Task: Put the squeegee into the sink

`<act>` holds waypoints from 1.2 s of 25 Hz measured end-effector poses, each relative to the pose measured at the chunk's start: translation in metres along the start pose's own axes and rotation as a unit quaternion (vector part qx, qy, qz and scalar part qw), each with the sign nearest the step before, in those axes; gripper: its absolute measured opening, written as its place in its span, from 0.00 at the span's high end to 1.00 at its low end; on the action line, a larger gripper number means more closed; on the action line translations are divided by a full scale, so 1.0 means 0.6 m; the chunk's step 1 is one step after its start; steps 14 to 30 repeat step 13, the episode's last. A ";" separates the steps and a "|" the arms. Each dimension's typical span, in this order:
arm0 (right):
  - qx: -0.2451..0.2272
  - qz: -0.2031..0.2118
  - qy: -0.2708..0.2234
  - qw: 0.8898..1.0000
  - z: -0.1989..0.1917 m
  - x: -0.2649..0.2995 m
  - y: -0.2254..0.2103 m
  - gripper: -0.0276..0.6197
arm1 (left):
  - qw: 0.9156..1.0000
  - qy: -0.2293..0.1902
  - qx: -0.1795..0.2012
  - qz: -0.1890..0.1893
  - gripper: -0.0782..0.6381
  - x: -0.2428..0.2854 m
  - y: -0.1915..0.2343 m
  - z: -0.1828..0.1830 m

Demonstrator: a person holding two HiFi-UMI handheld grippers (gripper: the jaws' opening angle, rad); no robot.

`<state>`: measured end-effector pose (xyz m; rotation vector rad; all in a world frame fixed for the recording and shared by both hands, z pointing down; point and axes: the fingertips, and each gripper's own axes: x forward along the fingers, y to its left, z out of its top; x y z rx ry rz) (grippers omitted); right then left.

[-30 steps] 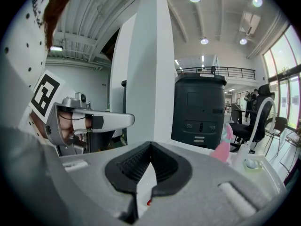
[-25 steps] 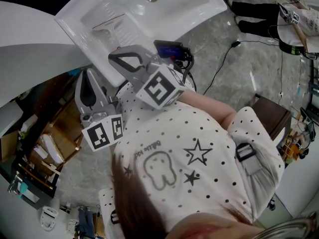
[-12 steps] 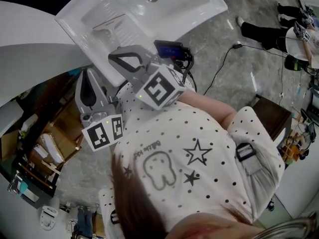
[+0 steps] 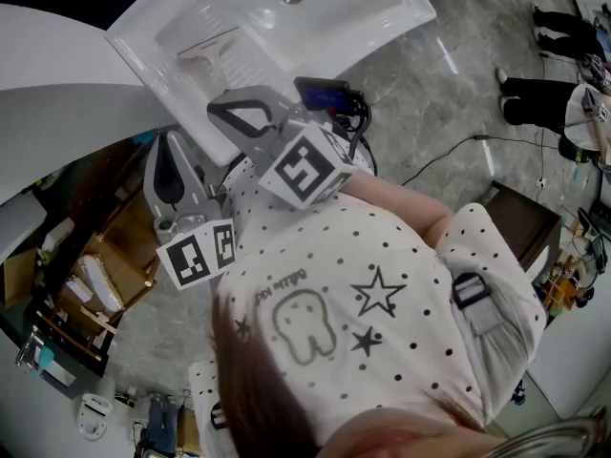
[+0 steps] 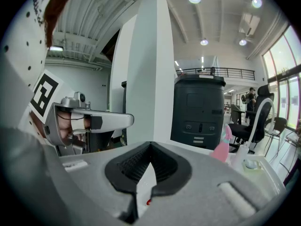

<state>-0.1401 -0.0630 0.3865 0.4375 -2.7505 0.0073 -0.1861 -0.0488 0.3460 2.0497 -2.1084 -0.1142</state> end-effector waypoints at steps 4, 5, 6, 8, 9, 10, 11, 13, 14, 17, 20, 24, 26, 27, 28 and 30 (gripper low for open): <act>-0.001 0.001 -0.001 1.000 0.001 0.002 0.001 0.96 | 1.000 0.000 0.001 0.001 0.91 0.000 0.002 0.000; -0.001 0.001 -0.001 1.000 0.001 0.002 0.001 0.96 | 1.000 0.000 0.001 0.001 0.91 0.000 0.002 0.000; -0.001 0.002 -0.001 1.000 0.001 0.002 0.002 0.96 | 1.000 0.000 0.001 0.001 0.91 0.000 0.002 0.000; 0.000 0.003 0.001 1.000 0.000 0.002 0.003 0.96 | 1.000 0.001 0.001 0.000 0.91 -0.001 0.002 0.000; 0.000 0.004 0.001 1.000 -0.001 0.002 0.004 0.96 | 1.000 0.001 0.001 0.000 0.91 -0.001 0.001 -0.001; 0.000 0.004 0.001 1.000 -0.001 0.002 0.004 0.96 | 1.000 0.001 0.001 0.000 0.91 -0.001 0.001 -0.001; -0.001 0.004 0.001 1.000 -0.001 0.002 0.004 0.96 | 1.000 0.001 0.001 0.000 0.91 -0.001 0.001 -0.001; -0.003 0.003 -0.001 1.000 0.000 0.001 0.003 0.96 | 1.000 0.001 0.000 0.000 0.91 0.000 0.001 -0.001; -0.003 0.003 -0.001 1.000 0.000 0.001 0.003 0.96 | 1.000 0.001 0.000 0.000 0.91 0.000 0.001 -0.001; -0.003 0.003 -0.001 1.000 0.000 0.001 0.003 0.96 | 1.000 0.001 0.000 0.000 0.91 0.000 0.001 -0.001; -0.003 0.003 -0.001 1.000 0.000 0.001 0.003 0.96 | 1.000 0.001 0.000 0.000 0.91 0.000 0.001 -0.001; -0.003 0.003 -0.001 1.000 0.000 0.001 0.003 0.96 | 1.000 0.001 0.000 0.000 0.91 0.000 0.001 -0.001; -0.003 0.003 -0.001 1.000 0.000 0.001 0.003 0.96 | 1.000 0.001 0.000 0.000 0.91 0.000 0.001 -0.001; -0.003 0.003 -0.001 1.000 0.000 0.001 0.003 0.96 | 1.000 0.001 0.000 0.000 0.91 0.000 0.001 -0.001; -0.003 0.003 -0.001 1.000 0.000 0.001 0.003 0.96 | 1.000 0.001 0.000 0.000 0.91 0.000 0.001 -0.001; -0.003 0.003 -0.001 1.000 0.000 0.001 0.003 0.96 | 1.000 0.001 0.000 0.000 0.91 0.000 0.001 -0.001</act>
